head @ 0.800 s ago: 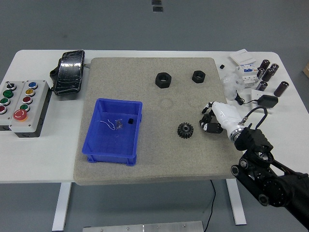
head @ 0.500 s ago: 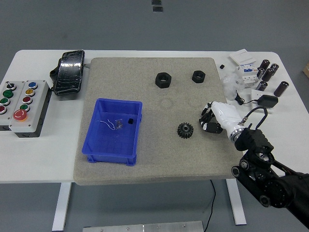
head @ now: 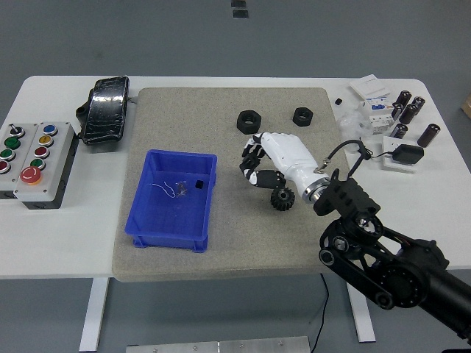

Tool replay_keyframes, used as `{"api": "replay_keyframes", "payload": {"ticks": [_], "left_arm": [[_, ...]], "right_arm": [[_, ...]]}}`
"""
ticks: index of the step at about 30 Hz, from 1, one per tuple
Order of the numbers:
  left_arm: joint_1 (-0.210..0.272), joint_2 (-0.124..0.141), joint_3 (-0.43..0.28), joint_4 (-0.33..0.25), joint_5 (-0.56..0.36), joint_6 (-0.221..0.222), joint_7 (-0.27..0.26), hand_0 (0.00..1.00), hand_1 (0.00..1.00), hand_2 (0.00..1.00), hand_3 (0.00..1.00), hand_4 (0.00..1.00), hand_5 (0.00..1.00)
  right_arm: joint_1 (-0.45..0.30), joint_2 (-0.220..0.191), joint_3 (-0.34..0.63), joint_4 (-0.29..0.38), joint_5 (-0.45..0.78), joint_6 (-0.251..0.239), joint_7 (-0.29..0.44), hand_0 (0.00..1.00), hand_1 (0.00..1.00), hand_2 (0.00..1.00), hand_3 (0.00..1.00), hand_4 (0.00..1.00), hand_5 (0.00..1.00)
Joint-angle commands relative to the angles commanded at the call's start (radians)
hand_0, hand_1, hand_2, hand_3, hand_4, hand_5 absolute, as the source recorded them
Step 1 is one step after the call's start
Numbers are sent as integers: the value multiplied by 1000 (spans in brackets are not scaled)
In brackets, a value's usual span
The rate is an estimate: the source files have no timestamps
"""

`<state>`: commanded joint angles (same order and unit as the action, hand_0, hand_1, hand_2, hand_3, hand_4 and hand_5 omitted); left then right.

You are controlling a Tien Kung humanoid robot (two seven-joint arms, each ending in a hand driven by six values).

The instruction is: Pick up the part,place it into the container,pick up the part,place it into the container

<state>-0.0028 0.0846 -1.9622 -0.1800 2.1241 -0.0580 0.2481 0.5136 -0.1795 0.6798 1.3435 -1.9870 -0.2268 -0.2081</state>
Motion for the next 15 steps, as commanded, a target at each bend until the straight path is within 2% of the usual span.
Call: {"api": "replay_keyframes", "payload": {"ticks": [1, 6, 7, 12, 13, 15], "left_arm": [[0, 0, -2, 0, 3, 0, 0, 651, 660, 637, 659, 707, 292], [-2, 1, -25, 0, 26, -2, 4, 651, 660, 637, 659, 707, 292], [-2, 2, -27, 0, 28, -2, 5, 651, 660, 637, 659, 706, 291], [-3, 2, -50, 0, 51, -2, 9, 651, 660, 637, 659, 706, 291], [-3, 2, -56, 0, 57, -3, 10, 651, 660, 637, 659, 707, 291], [-2, 2, -68, 0, 68, -3, 13, 651, 660, 637, 659, 707, 291]], "right_arm": [[13, 11, -21, -4, 10, -1, 4, 669, 598, 414, 478, 406, 2], [75, 65, -133, -42, 37, -1, 25, 669, 598, 414, 478, 406, 2], [82, 72, -151, -50, 33, 1, 27, 714, 675, 590, 507, 429, 2], [107, 94, -210, -82, -26, 22, 24, 714, 675, 590, 507, 429, 2], [109, 97, -212, -85, -39, 31, 19, 745, 777, 759, 701, 378, 156], [109, 101, -214, -89, -59, 43, 13, 745, 777, 759, 701, 378, 156]]}}
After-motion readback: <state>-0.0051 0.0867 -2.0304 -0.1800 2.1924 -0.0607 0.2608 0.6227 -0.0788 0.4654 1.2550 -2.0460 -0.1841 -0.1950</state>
